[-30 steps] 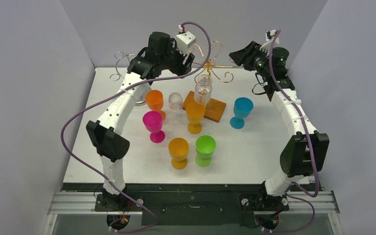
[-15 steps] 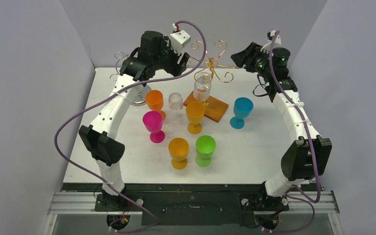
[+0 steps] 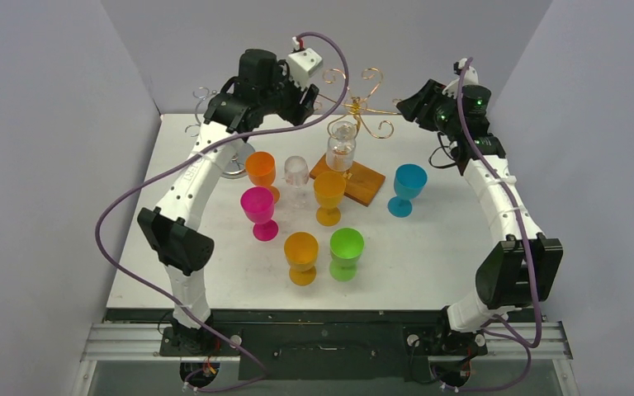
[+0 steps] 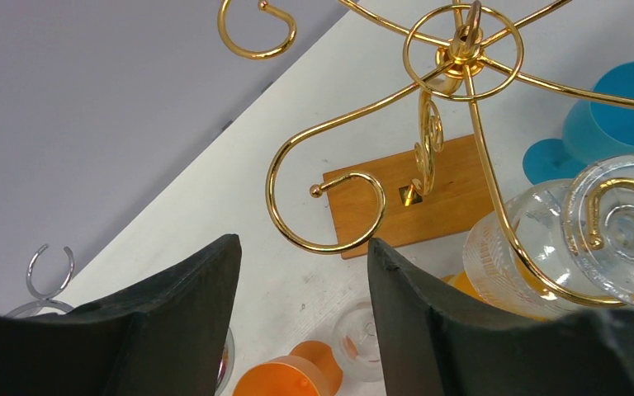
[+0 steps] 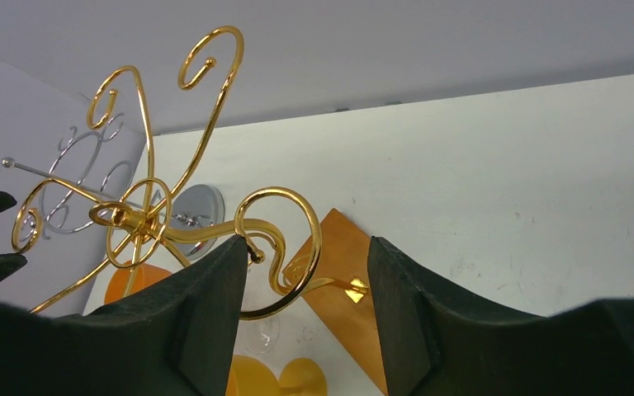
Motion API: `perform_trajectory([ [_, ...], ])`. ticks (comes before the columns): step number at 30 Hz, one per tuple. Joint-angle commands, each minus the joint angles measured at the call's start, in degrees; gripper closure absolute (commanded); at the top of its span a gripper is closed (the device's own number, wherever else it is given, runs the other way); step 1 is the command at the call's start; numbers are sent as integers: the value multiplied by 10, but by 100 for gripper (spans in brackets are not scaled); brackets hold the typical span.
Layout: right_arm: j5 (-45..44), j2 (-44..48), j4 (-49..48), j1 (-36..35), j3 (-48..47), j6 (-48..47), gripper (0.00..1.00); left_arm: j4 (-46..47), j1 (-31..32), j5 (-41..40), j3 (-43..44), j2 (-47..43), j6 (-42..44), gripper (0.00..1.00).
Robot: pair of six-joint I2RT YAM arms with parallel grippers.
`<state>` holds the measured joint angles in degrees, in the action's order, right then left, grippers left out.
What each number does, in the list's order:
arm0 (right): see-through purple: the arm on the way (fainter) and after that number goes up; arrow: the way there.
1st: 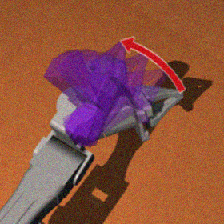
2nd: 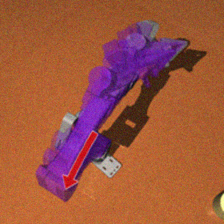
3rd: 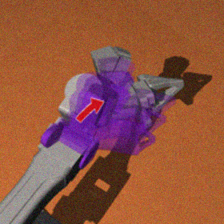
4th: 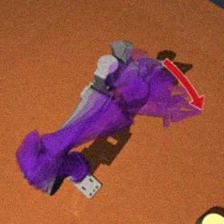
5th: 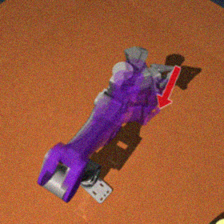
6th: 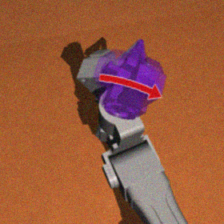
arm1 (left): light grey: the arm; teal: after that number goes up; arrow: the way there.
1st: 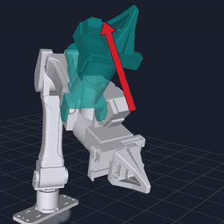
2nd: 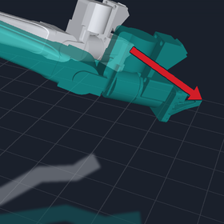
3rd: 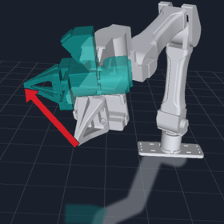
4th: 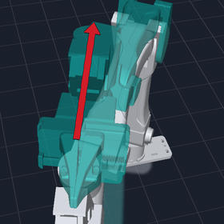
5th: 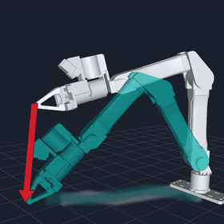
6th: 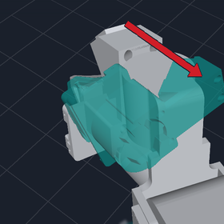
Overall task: Place the wine glass upside down on the wine glass rack
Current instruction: Adjust the wine rack at the center of the board.
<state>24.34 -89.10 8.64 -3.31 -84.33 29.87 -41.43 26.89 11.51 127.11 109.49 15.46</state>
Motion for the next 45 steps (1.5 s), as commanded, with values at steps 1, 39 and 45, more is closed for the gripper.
perform_trajectory([
  [1, 27, 18, -44, 13, 6, 33, 52, 2, -4, 17, 45, 12, -4, 47],
  [39, -107, 166, -136, 40, 207, 123, 100, 7, -19, -24, 148, 96, -11, 51],
  [45, -117, 141, -118, 15, 156, 126, 100, -20, -14, 33, 143, 79, -24, 47],
])
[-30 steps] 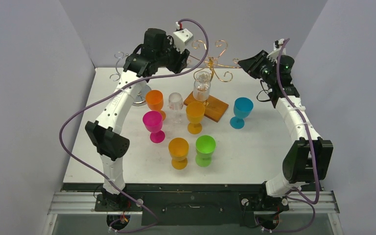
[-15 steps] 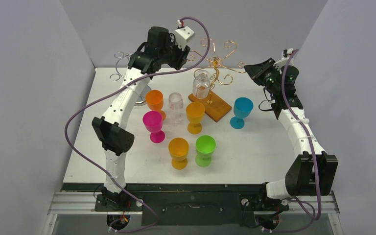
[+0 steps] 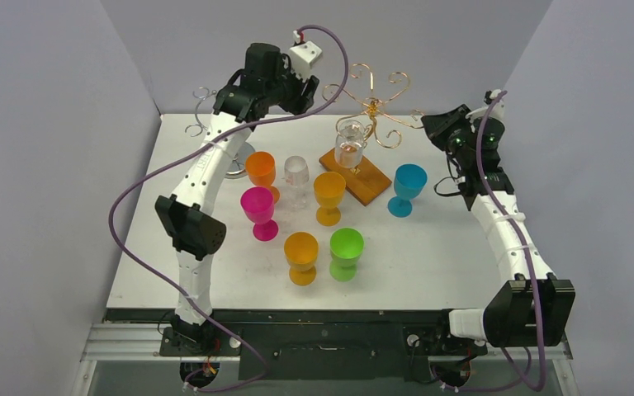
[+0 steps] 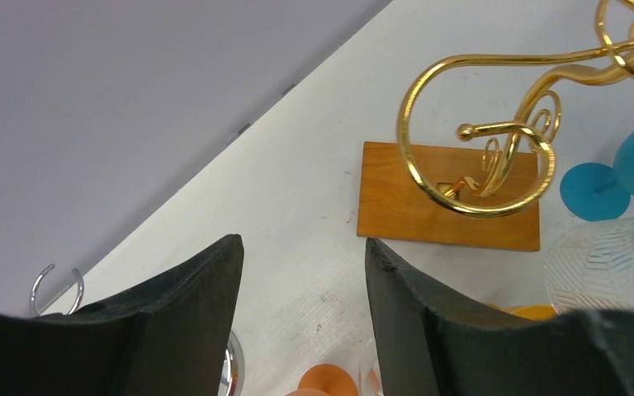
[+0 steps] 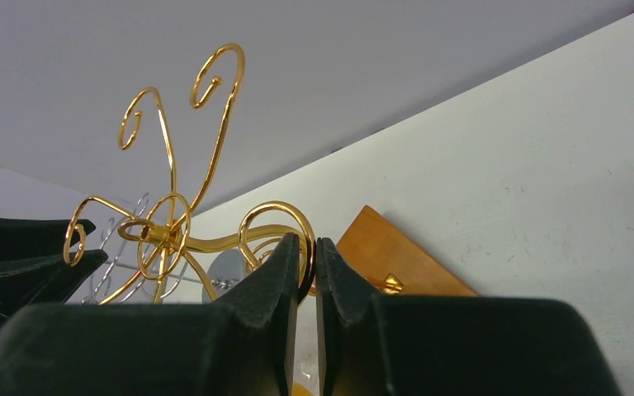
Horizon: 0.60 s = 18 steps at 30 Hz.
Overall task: Place the wine glass upside down on the wine glass rack
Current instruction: Adjust the wine rack at the center of the board.
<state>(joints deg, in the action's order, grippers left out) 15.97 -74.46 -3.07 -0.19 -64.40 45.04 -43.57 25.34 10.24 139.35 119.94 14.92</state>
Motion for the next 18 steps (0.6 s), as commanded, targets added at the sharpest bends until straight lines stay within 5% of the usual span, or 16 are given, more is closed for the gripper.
perform_trajectory([
  [1, -35, -11, 0, -20, -54, -26, 100, 2, 4, 51, 12, -31, -19, 47],
  [6, -36, -28, 0, -33, -77, -21, 100, 19, 20, 56, -20, -51, -4, 46],
  [18, -38, -30, 0, -48, -82, -17, 99, 19, 25, 20, 53, 13, -4, 50],
])
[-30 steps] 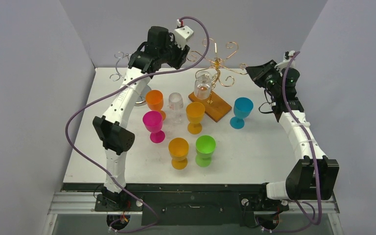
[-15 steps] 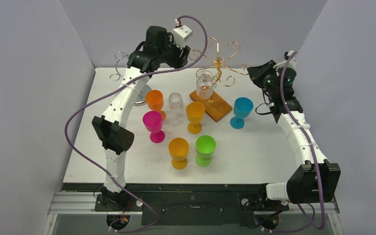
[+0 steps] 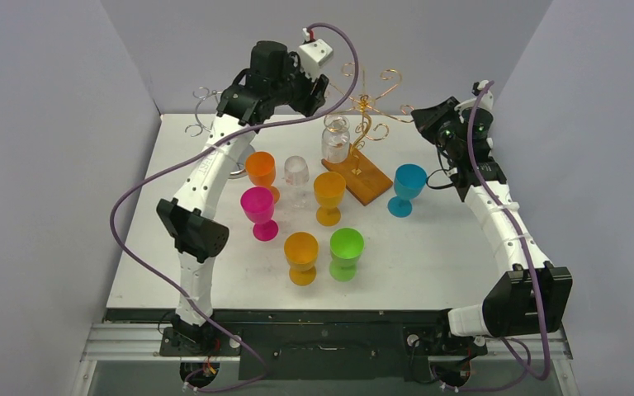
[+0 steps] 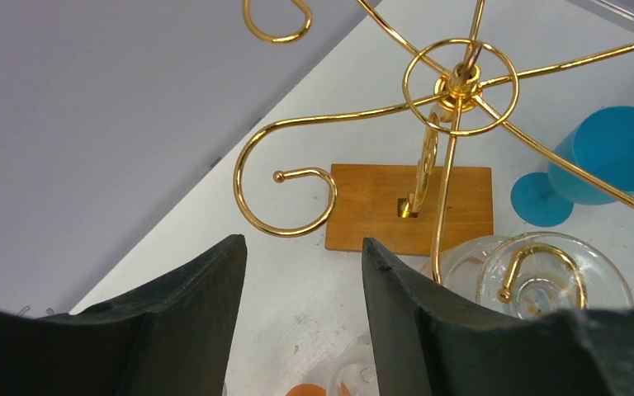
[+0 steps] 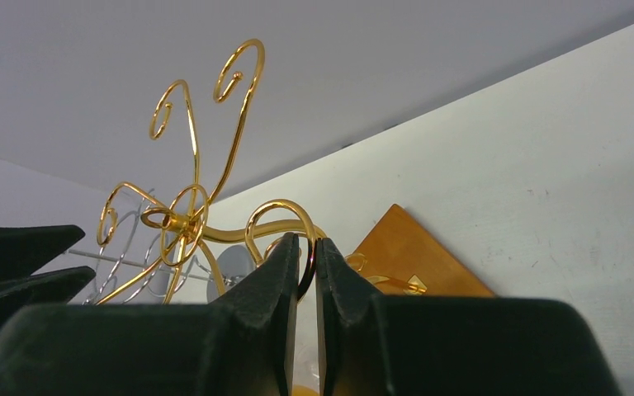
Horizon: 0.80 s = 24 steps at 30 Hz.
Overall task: Place the wine glass upside down on the wine glass rack
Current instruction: Adjust the wine rack at the center of the board.
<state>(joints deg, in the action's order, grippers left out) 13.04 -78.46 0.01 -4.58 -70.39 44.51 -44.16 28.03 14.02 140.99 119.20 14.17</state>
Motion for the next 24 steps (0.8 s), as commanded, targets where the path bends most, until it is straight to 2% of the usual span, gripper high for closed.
perform_trajectory([
  [1, -9, 12, -30, -4, -19, -12, 99, 26, -2, -24, 43, 27, 7, 51],
  [16, -7, 45, -8, -9, -14, -7, 92, 84, -16, -74, 77, 72, -9, 55],
  [24, -16, 66, 26, -33, -16, -14, 91, 104, -23, -72, 88, 79, -14, 57],
])
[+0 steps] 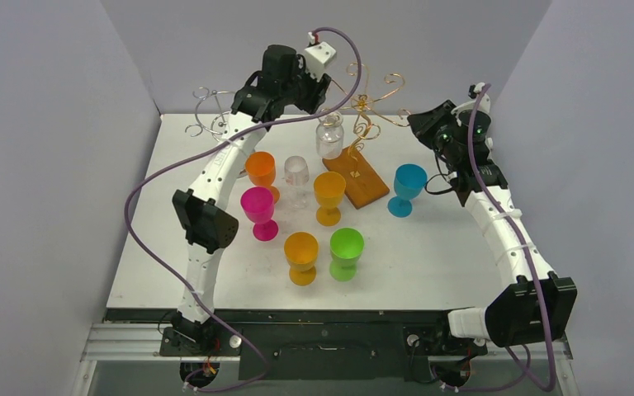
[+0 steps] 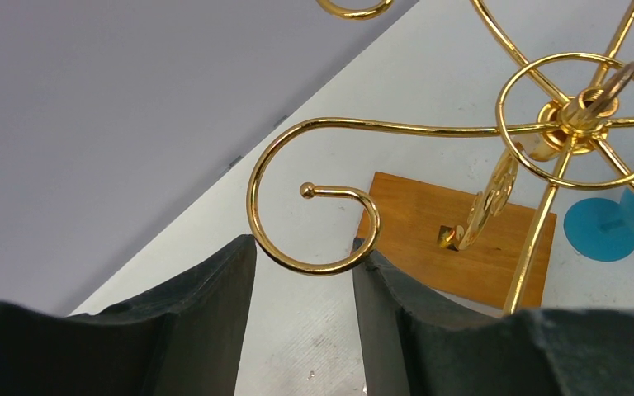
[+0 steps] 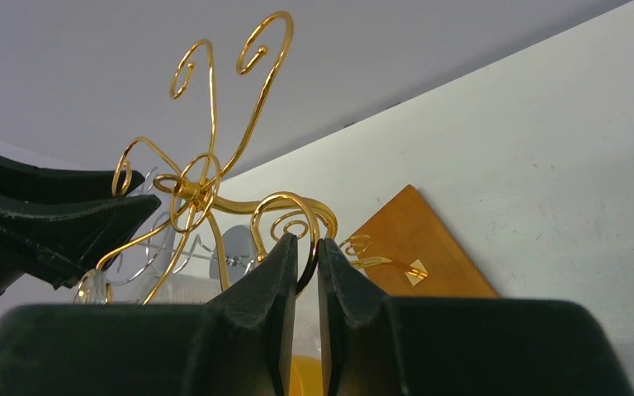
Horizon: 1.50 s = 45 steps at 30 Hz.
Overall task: Place the wine glass upside down on the wine glass rack
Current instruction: Adjust the wine rack at the center of the board, then pick up the wine glass at the center of the board.
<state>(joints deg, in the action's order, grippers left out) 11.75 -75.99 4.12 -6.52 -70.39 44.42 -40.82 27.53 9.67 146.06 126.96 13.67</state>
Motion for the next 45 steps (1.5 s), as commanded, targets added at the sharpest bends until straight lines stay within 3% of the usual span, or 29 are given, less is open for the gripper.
perform_trajectory([
  [1, -5, 44, -10, -14, -15, -13, 90, 72, -18, -28, 37, 3, -8, 57],
  [9, -15, 55, 15, -8, -15, -32, 72, 57, -18, -6, 18, -7, -11, 52],
  [15, -15, 71, 42, 0, -28, -57, 45, 54, -18, -13, -59, -73, -1, 28],
  [20, -47, 110, 105, -1, -38, -93, 31, 35, -19, -53, -82, -115, 9, 11],
  [21, -54, 118, 124, -2, -39, -97, 30, 32, -20, -60, -83, -123, 9, 1],
  [27, -155, 179, 215, -23, 13, -134, 31, -24, -23, -116, -75, -172, 26, 4],
  [32, -207, 205, 233, -4, 99, -135, 35, -116, -33, -183, -76, -227, 16, 4],
  [40, -131, 116, 204, 43, 98, -133, 39, -155, -161, -71, -219, -400, -96, 4],
  [45, -101, 76, 195, 43, 89, -127, 44, -154, -170, -27, -304, -480, -85, 4],
])
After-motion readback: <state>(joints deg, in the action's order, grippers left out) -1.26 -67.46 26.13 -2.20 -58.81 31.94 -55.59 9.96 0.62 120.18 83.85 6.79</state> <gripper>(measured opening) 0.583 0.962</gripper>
